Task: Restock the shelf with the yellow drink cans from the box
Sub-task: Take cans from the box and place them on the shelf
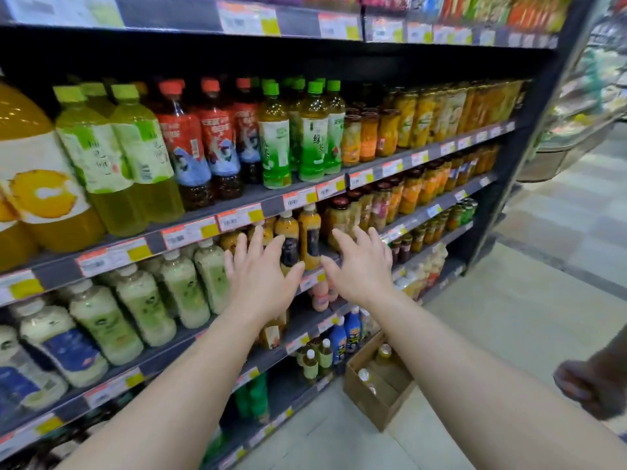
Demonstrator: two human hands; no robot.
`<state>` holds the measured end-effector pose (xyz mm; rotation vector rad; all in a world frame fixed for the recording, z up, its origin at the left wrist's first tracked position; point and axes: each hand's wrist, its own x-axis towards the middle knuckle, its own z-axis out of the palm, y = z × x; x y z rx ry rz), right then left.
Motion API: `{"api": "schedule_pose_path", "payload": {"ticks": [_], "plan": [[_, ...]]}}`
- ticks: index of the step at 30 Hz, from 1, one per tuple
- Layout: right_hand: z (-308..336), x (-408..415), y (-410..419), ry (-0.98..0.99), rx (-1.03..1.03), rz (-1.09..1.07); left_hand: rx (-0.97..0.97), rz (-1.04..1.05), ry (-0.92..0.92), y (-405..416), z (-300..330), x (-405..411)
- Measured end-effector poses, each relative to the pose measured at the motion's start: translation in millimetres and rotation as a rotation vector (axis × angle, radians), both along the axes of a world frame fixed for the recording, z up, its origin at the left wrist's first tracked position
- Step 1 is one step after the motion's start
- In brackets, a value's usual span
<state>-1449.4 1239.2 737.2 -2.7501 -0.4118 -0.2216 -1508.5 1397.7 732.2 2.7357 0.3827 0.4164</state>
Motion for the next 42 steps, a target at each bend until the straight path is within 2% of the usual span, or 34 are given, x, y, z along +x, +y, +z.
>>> {"api": "schedule_pose_path", "payload": {"ticks": [9,17,28,35,42], "plan": [[-18,80,10,0.036,-0.002,-0.008,0.037,-0.003,0.020,2,-10,83],[-33,142,-27,0.042,0.007,0.018,0.035,0.015,0.052,-33,-24,139],[-62,249,-127,0.031,-0.010,0.215,0.028,0.237,0.073,-137,-58,212],[-101,286,-129,0.052,-0.039,0.304,0.007,0.319,0.108,-151,-86,236],[-128,321,-128,0.060,-0.011,0.334,-0.024,0.292,0.090,-148,-113,278]]}}
